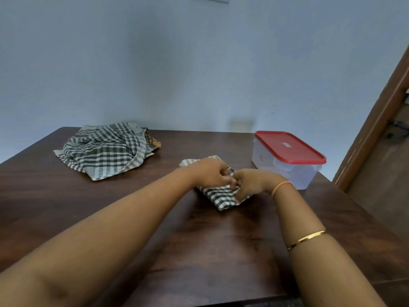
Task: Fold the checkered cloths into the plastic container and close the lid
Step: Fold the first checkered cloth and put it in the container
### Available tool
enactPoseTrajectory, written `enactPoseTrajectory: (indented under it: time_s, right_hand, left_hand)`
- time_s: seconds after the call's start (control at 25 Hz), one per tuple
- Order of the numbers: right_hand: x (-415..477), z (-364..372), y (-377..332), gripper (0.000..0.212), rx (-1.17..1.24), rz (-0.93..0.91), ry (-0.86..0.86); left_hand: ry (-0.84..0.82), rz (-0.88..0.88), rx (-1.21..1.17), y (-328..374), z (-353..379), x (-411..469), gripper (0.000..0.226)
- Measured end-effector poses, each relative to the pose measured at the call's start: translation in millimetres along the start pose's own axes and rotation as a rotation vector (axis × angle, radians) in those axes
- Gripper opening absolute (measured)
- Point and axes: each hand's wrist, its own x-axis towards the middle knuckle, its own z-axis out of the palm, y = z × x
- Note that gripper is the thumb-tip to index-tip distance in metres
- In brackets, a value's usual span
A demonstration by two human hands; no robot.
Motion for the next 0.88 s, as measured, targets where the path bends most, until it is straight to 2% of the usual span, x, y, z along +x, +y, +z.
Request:
enactPoseTrajectory:
  time_s: [0.08,0.16,0.24,0.36,0.48,0.6,0.64,0.72,0.8,0.88]
  right_hand:
    - [3,2,6,0.031,-0.088,0.02,0.0]
    - [2,3,9,0.048,-0.196,0.058,-0.01]
    - [0,4,7,0.058,-0.242,0.068,-0.007]
    - [-4,9,3,0.059,-0.296,0.068,0.057]
    - [-5,12,3,0.066,-0.282,0.048,0.089]
    - [-6,11,3,0.072,-0.315,-0.029,0.132]
    - [-4,12,3,0.066,-0.309,-0.094,0.166]
    - [-1,12,1,0.04,-0.204,-0.248,0.236]
    - [-6,13,-6,0.004,0.066,-0.331,0.317]
    - [-9,15,-12,0.014,0.265,-0.354,0.405]
  left_hand:
    - [-0.31,0.004,0.011,4,-10,-9,0.051]
    - [-0.398,0.016,0.129,2,-10,-17,0.065]
    - [-0.3,0.076,0.185,0,-3,-22,0.058]
    - [-0.112,0.196,0.208,-3,5,-27,0.031]
    - [-0.03,0.184,-0.027,-17,3,-36,0.009]
    - [0.1,0.114,-0.249,-34,-2,-51,0.016]
    - [0.135,0.098,-0.264,-40,-1,-55,0.015]
    - [0.208,0.086,-0.295,-50,0,-64,0.015]
    - [0.272,0.086,-0.348,-58,3,-71,0.016]
    - [0.28,0.093,-0.301,-63,4,-79,0.034]
